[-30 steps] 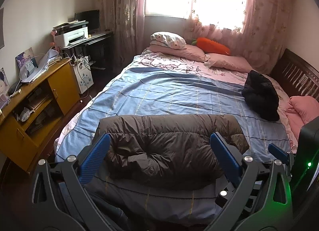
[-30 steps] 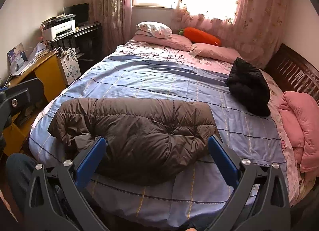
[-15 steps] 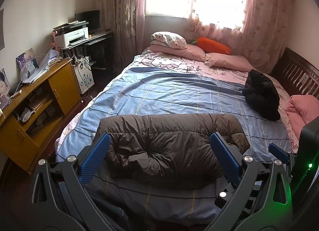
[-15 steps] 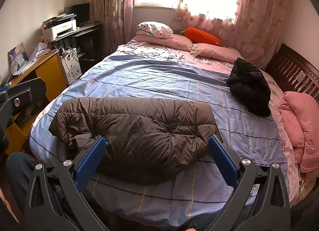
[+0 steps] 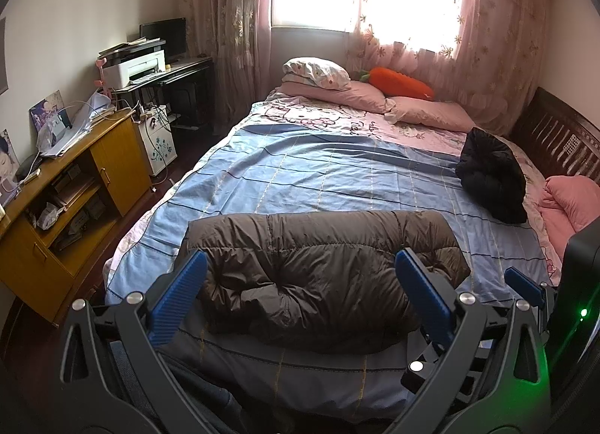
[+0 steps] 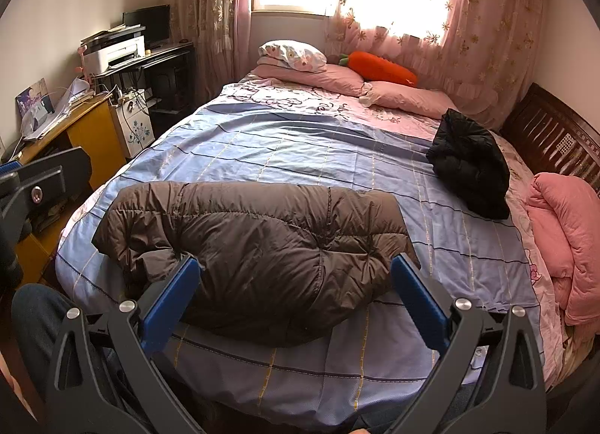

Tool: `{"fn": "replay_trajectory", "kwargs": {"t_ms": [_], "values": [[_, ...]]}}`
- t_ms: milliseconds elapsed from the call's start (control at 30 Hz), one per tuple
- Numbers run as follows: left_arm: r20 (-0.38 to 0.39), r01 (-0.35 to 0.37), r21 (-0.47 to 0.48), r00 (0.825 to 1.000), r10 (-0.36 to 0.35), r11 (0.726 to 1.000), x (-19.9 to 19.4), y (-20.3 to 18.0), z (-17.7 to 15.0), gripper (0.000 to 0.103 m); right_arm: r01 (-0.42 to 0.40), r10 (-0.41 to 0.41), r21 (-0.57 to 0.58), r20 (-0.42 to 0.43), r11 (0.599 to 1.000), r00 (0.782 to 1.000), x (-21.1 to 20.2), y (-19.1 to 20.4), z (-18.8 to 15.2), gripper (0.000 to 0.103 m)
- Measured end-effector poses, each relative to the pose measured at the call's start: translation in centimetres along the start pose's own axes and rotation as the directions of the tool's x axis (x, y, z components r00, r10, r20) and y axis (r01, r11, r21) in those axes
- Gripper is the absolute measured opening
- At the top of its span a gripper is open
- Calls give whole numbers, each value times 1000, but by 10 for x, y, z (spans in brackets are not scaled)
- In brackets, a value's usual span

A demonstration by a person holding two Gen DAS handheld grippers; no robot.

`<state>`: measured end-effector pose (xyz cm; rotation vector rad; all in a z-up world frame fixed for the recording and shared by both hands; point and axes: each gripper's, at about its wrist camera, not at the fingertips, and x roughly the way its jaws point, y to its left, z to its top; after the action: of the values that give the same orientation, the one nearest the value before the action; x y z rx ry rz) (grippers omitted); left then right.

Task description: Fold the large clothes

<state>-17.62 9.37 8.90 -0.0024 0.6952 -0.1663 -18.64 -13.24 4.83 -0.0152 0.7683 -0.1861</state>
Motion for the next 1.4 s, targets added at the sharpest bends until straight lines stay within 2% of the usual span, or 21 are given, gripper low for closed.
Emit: {"fn": "replay_trajectory", "kwargs": {"t_ms": [1400], "values": [[-7, 26, 5, 1000, -26, 1000, 1, 6, -4, 101, 4, -4, -3, 0, 1000, 1000, -1, 3, -2, 102]]}}
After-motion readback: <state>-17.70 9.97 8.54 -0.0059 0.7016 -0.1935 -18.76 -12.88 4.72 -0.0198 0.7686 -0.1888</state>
